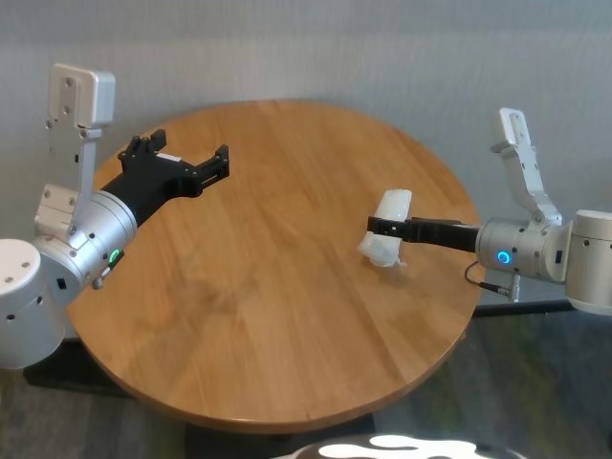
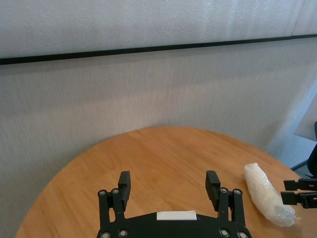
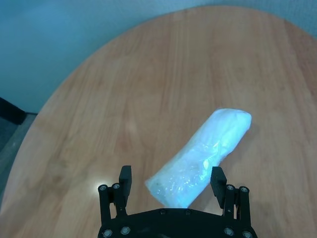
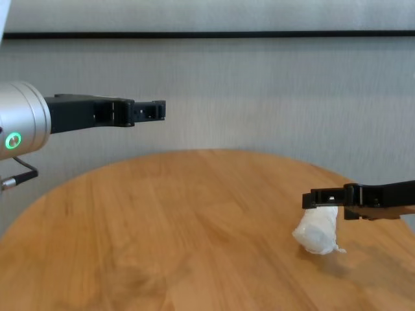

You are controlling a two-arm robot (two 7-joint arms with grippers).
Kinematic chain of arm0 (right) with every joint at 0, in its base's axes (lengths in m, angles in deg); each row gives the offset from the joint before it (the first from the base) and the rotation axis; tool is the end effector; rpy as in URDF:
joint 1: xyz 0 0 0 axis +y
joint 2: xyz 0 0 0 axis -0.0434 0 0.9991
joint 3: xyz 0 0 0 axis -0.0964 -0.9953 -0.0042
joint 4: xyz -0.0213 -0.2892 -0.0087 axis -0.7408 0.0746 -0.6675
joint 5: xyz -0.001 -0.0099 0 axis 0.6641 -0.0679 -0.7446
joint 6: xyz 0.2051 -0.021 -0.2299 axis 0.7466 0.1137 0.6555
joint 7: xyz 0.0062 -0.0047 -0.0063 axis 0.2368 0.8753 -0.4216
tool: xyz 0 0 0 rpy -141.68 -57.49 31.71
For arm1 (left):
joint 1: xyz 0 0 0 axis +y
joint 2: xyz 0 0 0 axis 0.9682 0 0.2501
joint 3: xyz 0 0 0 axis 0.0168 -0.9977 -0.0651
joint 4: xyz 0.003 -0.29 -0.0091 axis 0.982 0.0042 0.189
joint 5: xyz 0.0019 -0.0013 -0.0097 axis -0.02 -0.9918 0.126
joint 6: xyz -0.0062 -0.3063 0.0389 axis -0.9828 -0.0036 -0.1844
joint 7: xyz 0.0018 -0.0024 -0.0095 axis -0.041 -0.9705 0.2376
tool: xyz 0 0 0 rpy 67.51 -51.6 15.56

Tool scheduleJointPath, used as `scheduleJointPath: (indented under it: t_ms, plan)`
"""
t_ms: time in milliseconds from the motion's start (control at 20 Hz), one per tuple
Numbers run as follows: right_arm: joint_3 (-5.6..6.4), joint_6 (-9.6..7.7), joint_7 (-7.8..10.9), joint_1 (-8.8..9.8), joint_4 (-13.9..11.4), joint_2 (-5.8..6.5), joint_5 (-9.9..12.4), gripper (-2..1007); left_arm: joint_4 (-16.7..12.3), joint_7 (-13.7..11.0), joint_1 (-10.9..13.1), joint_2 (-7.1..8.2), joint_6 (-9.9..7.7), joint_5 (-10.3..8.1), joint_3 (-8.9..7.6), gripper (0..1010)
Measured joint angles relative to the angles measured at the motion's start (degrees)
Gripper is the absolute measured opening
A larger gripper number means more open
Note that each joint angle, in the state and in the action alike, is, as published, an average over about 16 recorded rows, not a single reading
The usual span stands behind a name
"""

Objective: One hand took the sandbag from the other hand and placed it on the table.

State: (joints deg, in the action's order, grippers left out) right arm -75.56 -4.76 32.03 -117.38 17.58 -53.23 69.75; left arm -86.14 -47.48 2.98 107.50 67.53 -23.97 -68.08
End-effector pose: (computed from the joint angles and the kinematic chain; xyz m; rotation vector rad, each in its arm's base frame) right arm 0.4317 -0.0488 -0.2570 -0.2690 0.6493 -0.9652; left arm 0.3604 -0.0015 -0.2141 0.0685 0.0543 1.1385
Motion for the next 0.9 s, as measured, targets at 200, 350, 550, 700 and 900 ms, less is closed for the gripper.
scheduleJointPath:
  t_ms: [200, 350, 550, 700, 900]
  plan:
    - [0.09, 0.18, 0.76, 0.14, -0.2, -0.06, -0.7, 1001, 0.0, 0.0, 0.0, 0.00, 0.00, 0.00, 0.00, 1000]
    - [0.04, 0.65, 1.34, 0.27, -0.6, -0.09, -1.7, 1001, 0.0, 0.0, 0.0, 0.00, 0.00, 0.00, 0.00, 1000]
    - [-0.25, 1.70, 1.65, 0.46, -1.7, -0.11, -3.7, 1001, 0.0, 0.0, 0.0, 0.00, 0.00, 0.00, 0.00, 1000]
    - [-0.74, 2.81, 1.71, 0.52, -2.8, -0.21, -5.8, 1001, 0.0, 0.0, 0.0, 0.00, 0.00, 0.00, 0.00, 1000]
    - [-1.71, 4.71, 1.43, 0.39, -4.4, -0.71, -9.1, 1001, 0.0, 0.0, 0.0, 0.00, 0.00, 0.00, 0.00, 1000]
